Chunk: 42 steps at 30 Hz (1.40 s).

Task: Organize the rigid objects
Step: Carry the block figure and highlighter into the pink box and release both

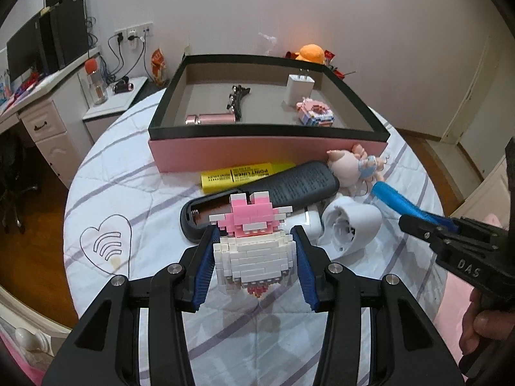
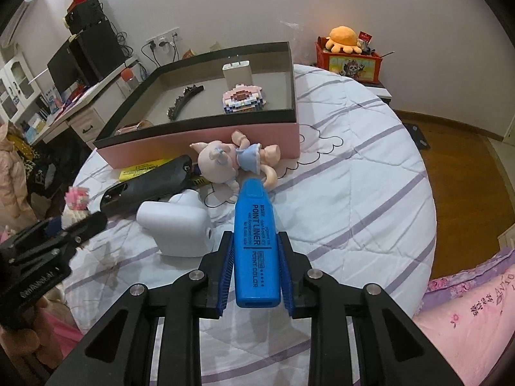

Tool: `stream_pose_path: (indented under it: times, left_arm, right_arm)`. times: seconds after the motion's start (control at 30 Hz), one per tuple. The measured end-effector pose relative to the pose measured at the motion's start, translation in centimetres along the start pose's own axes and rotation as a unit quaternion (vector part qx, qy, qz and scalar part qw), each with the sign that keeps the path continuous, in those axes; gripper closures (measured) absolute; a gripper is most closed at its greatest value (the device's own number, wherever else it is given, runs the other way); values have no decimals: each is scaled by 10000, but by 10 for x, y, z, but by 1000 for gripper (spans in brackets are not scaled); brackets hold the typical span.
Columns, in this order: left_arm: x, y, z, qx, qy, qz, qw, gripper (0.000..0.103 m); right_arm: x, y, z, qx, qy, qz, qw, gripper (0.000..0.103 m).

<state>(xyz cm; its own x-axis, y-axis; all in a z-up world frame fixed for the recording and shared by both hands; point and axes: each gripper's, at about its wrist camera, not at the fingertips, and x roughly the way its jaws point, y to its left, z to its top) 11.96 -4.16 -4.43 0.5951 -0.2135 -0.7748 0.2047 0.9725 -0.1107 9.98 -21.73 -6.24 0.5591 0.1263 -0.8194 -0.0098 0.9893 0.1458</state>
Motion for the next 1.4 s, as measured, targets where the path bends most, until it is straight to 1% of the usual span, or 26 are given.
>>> stream_pose_path:
  times: [0.17,0.37,0.43,0.53,0.73,1.0,1.17,1.27,1.4]
  left_arm:
    - [0,0,3,13,-5,-6,10000,57]
    - [-11,-3,23,81,-196,-45,9998,57]
    - [-15,-3,34,115,-282,-49,9995,57]
    - [-17,-4,54,157,-411,-63,9990,57]
    - [-8,-1,96,178,-572,12,9982,57]
    - [27,7,153,161,-543,77,9984,57]
    - [70,5,183,208,-280,16,9994,57]
    - [95,0,194,242,-102,-24,9997,57]
    - [125,-4,202,266,127,-49,9996,57]
  right_arm:
    - [-2,-1,-3,41,-7,42,10000,77]
    - [-28,5,9,-65,-292,138,9995,77]
    - [-36,9,16,-107,-401,242,9988,77]
    - [-47,16,33,-272,-607,265,9974,77]
    - [-50,28,80,-565,-931,250,9937,77]
    - [-19,24,141,-569,-1006,237,9930,77]
    - [16,11,172,-436,-889,23,9951,77]
    - [40,1,186,-318,-759,-61,9966,77]
    - [68,-5,196,-284,-581,-126,9978,77]
